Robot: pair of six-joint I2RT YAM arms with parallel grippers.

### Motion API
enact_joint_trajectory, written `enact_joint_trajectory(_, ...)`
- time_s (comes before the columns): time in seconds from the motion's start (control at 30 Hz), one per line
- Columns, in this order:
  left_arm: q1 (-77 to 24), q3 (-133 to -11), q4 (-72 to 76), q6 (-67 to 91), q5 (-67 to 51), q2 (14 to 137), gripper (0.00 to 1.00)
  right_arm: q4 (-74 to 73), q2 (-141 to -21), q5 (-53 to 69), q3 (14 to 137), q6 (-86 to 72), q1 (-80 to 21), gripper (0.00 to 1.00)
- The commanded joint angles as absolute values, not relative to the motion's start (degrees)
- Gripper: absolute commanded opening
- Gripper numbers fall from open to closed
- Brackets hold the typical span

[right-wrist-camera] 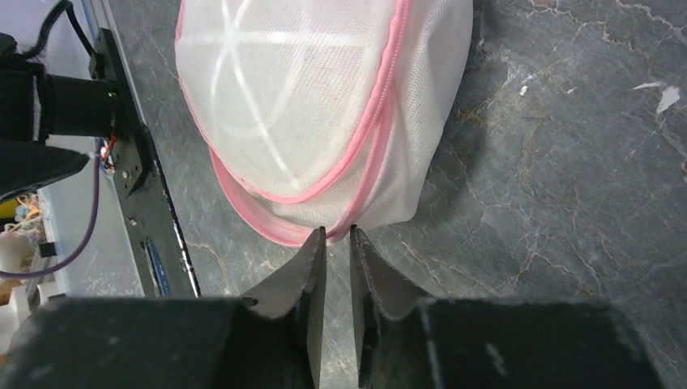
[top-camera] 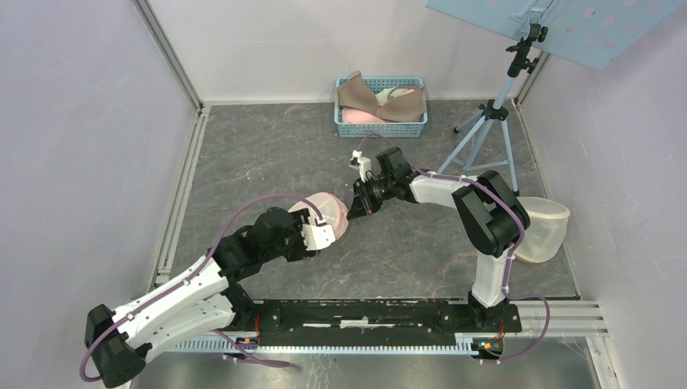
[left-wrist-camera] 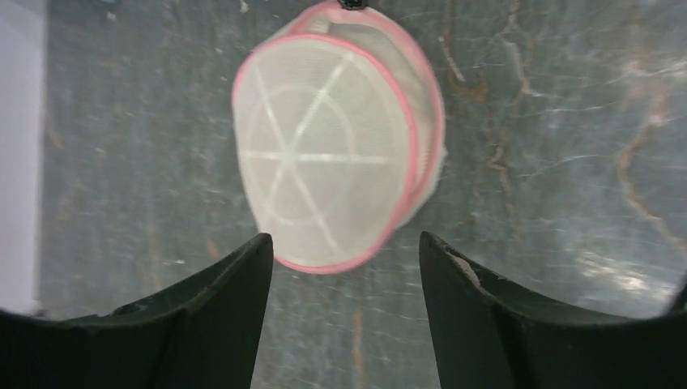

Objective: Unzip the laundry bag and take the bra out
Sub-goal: Close the laundry bag at the center of the board.

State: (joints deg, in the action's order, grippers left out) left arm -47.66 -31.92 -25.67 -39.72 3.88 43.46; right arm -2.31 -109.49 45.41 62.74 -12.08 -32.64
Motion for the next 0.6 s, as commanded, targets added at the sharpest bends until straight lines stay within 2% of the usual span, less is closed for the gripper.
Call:
enact_joint_trajectory(0.0, -47.1, -36.3, -31.3, -24.1, -1.7, 43.7, 0.76, -4.6, -108.0, 45.5, 62.7, -8.0, -33.0, 0.27)
enact_joint_trajectory(0.1, -46.0, -37.8, -31.9, -19.2, -1.3, 47.2, 0.79, -7.4, -106.9, 44.7, 63.8, -5.6, -32.8, 0.4)
enact_joint_trajectory(0.27, -35.0, -45.7, -33.6, -13.2, -14.9, 57.1, 0.8, -12.8, -103.5, 41.7, 65.9, -0.5, -32.3, 0.59)
enact_joint_trajectory(0.4, -33.9, -52.7, -36.6, -11.3, -13.9, 68.7, 0.81, -14.5, -99.3, 41.0, 65.7, 2.9, -31.1, 0.77)
enact_joint_trajectory(0.57, -34.0, -55.6, -35.6, -12.3, -12.1, 77.3, 0.84, -17.7, -92.6, 39.9, 64.7, 9.3, -29.9, 0.93)
